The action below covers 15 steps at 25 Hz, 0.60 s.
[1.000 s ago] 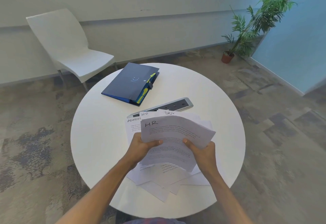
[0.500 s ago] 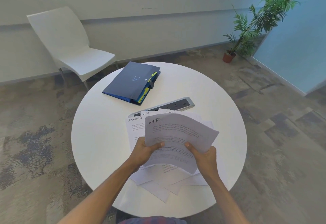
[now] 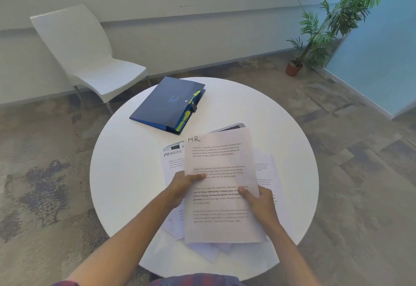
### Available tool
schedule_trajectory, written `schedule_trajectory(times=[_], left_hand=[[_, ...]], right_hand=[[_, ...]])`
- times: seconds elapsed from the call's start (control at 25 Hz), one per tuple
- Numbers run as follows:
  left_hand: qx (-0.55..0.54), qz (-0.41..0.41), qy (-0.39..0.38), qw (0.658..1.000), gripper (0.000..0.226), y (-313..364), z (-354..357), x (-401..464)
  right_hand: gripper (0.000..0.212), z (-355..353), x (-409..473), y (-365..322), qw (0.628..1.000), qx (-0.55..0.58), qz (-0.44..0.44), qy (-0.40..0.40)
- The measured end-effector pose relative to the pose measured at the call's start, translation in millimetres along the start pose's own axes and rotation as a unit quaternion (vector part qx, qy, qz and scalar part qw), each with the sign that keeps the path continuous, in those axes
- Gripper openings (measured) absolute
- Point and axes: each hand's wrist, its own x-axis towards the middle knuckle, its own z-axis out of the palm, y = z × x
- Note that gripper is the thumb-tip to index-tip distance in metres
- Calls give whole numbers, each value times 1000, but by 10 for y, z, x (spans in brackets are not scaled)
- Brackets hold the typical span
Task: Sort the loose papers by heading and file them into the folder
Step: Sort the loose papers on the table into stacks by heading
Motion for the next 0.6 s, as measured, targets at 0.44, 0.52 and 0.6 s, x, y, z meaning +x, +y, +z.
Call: schedule_trajectory(times=[0.44,0.52,0.6], left_hand=[[347,73,257,899,29,251,-394,1077],[453,66,270,847,34,322,-434,1257],[523,60,281,803,37,420,-418,1427]], right_hand=[[13,-442,488,105,995,2,44,95],[14,-467,559,83,994,-1,46,98],[14,-480,642,58,994,-4,47,100]])
